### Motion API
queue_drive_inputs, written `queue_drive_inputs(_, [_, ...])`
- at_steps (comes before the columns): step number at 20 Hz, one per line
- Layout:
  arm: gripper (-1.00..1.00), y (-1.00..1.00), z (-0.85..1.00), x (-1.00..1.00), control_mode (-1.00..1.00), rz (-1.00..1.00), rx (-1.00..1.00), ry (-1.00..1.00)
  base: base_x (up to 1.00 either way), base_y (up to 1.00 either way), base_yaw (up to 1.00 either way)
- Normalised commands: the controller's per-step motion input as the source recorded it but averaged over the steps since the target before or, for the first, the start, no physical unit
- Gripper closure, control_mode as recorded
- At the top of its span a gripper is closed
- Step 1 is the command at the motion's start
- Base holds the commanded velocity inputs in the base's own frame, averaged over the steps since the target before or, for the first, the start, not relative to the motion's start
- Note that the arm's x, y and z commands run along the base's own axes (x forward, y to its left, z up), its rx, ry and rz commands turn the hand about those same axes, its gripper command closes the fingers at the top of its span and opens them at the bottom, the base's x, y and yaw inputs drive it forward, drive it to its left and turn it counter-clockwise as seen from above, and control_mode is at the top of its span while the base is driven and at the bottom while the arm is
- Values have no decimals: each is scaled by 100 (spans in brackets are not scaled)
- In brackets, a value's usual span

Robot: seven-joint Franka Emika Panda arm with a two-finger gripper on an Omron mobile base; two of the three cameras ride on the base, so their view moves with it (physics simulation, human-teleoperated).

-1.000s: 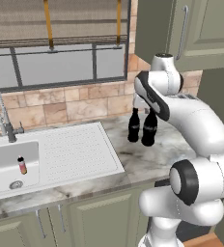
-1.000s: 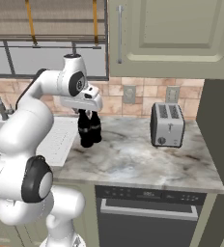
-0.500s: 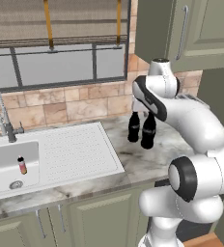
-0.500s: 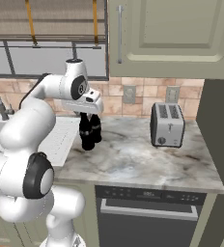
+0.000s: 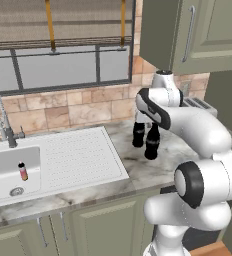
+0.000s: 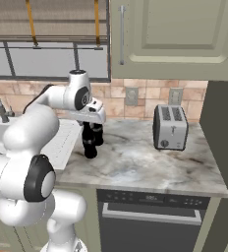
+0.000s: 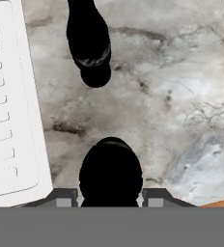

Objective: Place the large bottle from the dining counter next to the other large bottle outside the sink, and place the small bottle from the dining counter next to the other small bottle inside the sink.

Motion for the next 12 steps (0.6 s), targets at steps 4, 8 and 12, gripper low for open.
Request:
queue_drive_inputs(4, [100, 0, -27, 13, -100, 0, 0, 0, 0, 0, 0])
queue_drive_inputs(8, [100, 0, -28, 20, -100, 0, 0, 0, 0, 0, 0])
queue_drive_inputs(12, [100, 0, -28, 13, -100, 0, 0, 0, 0, 0, 0])
